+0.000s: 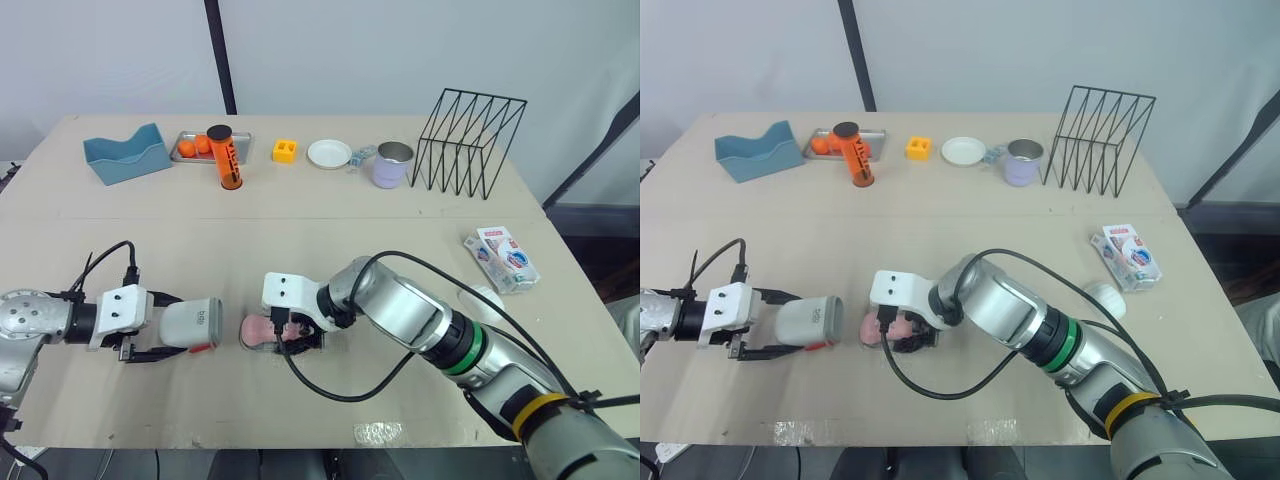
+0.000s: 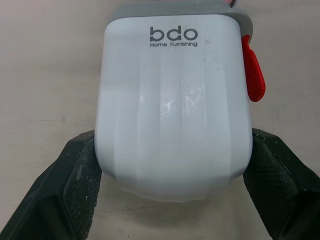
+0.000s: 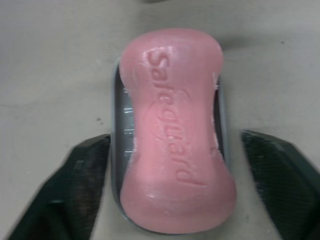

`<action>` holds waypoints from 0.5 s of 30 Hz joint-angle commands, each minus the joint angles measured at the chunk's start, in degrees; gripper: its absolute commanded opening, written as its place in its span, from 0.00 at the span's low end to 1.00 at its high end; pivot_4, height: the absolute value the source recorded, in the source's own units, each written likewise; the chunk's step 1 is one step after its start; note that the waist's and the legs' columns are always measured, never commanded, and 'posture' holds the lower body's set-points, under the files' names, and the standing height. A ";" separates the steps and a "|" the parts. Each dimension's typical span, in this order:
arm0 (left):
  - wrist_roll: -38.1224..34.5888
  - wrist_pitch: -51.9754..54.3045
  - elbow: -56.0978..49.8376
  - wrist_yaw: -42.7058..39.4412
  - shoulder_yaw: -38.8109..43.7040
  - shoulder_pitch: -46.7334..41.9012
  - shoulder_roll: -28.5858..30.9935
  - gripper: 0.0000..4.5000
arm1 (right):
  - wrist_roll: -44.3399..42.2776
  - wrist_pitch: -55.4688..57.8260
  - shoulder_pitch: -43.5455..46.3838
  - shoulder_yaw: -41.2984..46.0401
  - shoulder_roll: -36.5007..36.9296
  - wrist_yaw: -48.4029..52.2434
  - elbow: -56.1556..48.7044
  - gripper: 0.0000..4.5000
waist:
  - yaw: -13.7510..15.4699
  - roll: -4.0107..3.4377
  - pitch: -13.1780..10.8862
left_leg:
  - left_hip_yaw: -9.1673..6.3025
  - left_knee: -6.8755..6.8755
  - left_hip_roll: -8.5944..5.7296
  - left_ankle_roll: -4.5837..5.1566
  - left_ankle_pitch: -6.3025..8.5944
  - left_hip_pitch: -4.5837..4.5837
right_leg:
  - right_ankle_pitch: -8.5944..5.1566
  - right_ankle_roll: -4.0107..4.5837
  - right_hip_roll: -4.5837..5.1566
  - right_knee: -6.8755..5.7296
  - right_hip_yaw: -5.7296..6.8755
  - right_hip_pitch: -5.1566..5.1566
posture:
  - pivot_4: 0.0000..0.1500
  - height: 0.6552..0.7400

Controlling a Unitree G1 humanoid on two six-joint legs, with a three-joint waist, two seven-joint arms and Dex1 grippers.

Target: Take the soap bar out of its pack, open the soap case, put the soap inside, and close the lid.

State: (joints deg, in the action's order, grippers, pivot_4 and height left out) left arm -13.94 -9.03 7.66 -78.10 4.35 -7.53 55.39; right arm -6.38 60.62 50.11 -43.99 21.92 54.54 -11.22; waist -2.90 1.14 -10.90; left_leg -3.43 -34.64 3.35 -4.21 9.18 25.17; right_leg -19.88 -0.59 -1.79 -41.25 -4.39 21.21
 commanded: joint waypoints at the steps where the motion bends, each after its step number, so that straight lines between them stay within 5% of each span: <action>1: -0.29 -0.80 -0.05 -0.71 0.75 -0.97 1.44 0.78 | -0.19 -0.37 0.04 0.21 -0.44 -0.56 -1.76 0.75 | 0.00 0.01 0.01 | 0.00 0.00 0.00 0.00 0.00 0.00 | 0.00 0.00 0.00 0.00 0.00 0.00 | 1.00 0.97; 7: 0.08 -1.02 0.58 -0.79 0.56 -1.86 1.41 0.78 | -0.04 -0.75 0.19 -0.04 -0.39 -0.90 -1.23 0.75 | 0.00 0.01 0.01 | 0.00 0.00 0.01 0.00 0.00 0.00 | 0.00 0.00 0.00 0.00 0.01 0.01 | 1.00 0.97; 11: 0.31 -1.21 0.76 -0.75 0.62 -2.04 1.18 0.78 | 0.02 -1.12 0.20 0.00 -0.17 -0.99 -0.99 0.56 | -0.02 0.02 0.01 | 0.01 0.00 0.01 0.00 0.00 0.00 | 0.00 0.00 -0.01 0.00 0.00 0.01 | 1.00 0.97; 15: 0.61 -1.37 0.63 -0.42 0.55 -1.90 0.81 0.78 | 0.28 -1.78 0.28 0.36 0.14 -1.19 -0.49 0.55 | -0.03 0.03 0.02 | 0.02 0.00 0.08 0.00 0.00 -0.03 | 0.02 0.04 -0.05 0.00 0.01 0.00 | 1.00 0.97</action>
State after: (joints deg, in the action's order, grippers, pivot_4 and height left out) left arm -13.40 -9.55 8.46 -79.02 4.34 -8.92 55.46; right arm -6.47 59.67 50.12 -44.11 21.96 53.76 -11.57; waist -2.92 1.17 -10.88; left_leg -3.41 -34.64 3.44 -4.21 9.18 25.14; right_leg -19.86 -0.55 -1.85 -41.25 -4.37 21.21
